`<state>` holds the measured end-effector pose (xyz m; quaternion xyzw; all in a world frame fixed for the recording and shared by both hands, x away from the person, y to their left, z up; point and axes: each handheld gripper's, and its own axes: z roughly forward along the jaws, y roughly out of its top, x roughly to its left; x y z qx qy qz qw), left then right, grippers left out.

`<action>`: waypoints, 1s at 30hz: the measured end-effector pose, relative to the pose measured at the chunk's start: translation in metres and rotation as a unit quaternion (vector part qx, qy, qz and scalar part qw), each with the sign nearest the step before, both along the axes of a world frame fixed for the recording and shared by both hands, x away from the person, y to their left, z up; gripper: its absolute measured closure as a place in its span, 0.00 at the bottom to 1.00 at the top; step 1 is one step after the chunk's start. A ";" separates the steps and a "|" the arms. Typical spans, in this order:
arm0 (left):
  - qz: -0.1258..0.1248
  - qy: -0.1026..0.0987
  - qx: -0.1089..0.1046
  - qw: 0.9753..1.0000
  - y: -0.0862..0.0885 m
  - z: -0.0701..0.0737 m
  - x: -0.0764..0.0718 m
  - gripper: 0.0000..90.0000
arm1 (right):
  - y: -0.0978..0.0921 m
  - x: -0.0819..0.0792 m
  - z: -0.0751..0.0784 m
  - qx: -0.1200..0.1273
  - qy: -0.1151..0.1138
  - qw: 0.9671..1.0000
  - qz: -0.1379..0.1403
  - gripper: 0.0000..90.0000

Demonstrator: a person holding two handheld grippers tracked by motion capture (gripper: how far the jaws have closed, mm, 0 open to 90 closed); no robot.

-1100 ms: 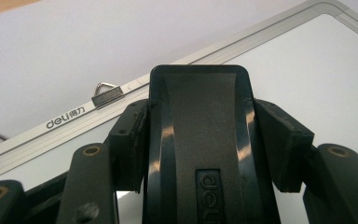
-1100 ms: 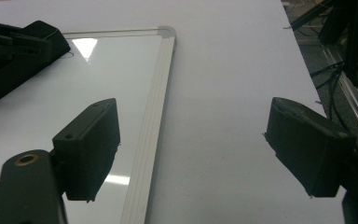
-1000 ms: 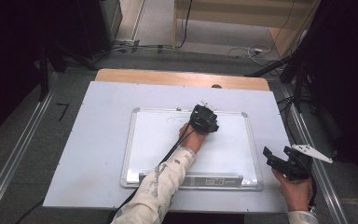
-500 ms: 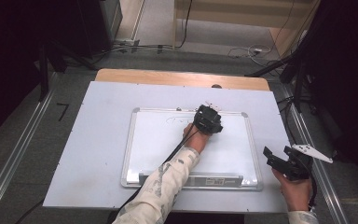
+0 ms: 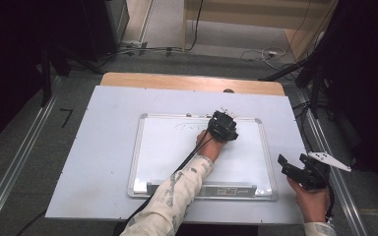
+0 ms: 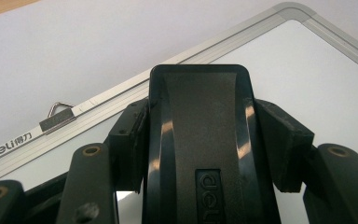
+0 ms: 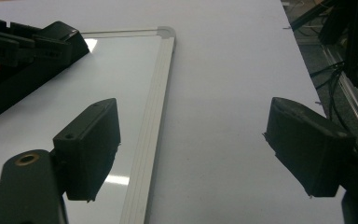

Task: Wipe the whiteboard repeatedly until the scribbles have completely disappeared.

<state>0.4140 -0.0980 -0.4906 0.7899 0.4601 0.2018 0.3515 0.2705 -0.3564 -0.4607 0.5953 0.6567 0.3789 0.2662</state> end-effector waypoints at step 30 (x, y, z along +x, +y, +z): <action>0.027 0.007 0.004 1.000 0.039 0.000 -0.002 0.45 | -0.001 -0.002 0.000 -0.002 0.002 1.000 -0.003 0.18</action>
